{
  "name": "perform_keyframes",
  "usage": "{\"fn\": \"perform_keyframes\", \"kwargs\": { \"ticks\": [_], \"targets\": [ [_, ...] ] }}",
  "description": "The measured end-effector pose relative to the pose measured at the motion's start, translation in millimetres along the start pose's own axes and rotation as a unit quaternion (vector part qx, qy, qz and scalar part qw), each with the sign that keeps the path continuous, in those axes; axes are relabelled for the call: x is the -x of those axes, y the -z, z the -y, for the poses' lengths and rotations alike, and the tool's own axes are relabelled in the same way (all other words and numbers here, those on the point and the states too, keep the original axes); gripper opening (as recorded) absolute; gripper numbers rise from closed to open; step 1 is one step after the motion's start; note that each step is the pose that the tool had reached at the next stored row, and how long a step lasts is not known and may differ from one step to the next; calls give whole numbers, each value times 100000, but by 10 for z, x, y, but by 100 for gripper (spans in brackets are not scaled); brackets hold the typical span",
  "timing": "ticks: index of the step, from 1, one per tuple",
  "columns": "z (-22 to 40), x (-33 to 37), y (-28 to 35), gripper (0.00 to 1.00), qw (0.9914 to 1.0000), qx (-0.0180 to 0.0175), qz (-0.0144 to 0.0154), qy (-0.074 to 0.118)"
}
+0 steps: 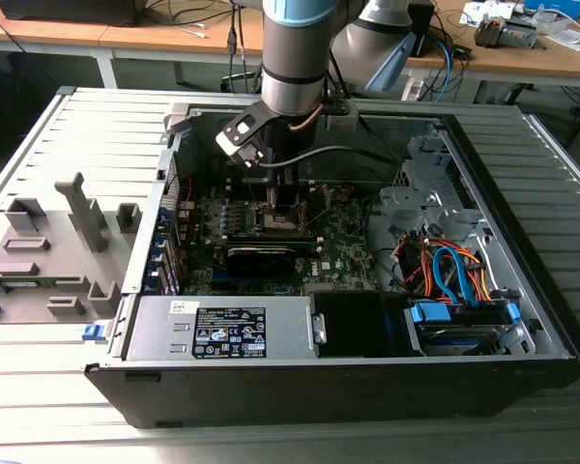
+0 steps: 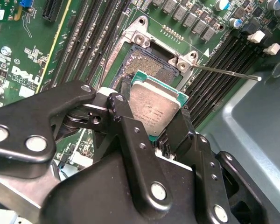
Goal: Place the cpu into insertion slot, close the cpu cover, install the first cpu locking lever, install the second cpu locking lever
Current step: 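Place the cpu into insertion slot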
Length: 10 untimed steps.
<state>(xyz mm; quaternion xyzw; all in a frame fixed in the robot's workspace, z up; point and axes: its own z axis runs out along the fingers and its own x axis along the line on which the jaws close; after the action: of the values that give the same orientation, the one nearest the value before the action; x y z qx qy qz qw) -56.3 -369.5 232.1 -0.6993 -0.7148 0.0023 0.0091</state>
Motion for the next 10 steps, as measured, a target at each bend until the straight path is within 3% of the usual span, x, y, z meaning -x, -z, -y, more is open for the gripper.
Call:
{"fn": "perform_keyframes", "kwargs": {
  "ticks": [10],
  "targets": [
    [-1, 2, -18, 55, 100000, 0, 2, 1]
  ]
}}
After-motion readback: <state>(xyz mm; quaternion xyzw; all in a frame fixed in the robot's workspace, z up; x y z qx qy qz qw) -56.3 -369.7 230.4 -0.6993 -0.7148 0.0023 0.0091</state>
